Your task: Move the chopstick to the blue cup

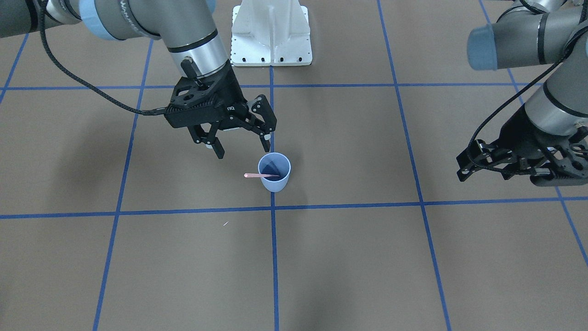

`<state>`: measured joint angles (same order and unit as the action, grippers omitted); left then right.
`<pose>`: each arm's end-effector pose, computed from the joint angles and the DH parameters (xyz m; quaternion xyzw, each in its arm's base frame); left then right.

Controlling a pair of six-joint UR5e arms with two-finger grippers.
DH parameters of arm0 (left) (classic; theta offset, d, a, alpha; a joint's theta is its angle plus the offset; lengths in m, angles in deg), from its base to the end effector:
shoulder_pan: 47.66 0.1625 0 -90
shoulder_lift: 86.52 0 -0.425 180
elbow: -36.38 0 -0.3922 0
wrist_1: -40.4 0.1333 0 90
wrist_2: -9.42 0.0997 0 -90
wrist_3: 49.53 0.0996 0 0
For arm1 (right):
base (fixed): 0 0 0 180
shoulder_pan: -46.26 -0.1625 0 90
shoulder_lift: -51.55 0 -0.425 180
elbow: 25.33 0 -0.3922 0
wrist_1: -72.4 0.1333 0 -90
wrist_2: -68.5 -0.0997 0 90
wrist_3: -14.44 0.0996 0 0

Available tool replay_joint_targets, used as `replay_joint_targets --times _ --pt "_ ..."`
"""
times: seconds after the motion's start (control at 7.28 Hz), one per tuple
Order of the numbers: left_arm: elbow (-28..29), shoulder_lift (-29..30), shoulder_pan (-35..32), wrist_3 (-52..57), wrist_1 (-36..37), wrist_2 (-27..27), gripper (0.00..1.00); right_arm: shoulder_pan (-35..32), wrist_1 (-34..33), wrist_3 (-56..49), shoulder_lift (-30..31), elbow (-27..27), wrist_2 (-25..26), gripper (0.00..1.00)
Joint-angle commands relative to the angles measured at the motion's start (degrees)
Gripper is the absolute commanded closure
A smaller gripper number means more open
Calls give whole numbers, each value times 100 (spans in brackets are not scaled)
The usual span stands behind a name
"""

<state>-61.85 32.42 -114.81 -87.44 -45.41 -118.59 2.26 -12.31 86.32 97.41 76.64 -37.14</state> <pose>0.1840 -0.6219 0.3090 0.0736 0.4051 -0.0272 0.9109 -0.3912 -0.5257 0.1003 0.1607 -0.4936 0.1231 0.8458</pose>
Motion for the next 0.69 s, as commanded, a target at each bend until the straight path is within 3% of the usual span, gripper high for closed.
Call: replay_joint_targets --times 0.0,0.27,0.55 --pt "-12 -404 -428 1098 4 5 2 -1078 -773 -583 333 374 -1101 0" --pt "127 -854 -973 1582 -224 -4 2 -2362 -1082 -2416 1385 569 -2184 0" --pt "155 -1387 -1422 2458 -268 -13 2 -3444 -1738 -5134 2562 420 -2619 0"
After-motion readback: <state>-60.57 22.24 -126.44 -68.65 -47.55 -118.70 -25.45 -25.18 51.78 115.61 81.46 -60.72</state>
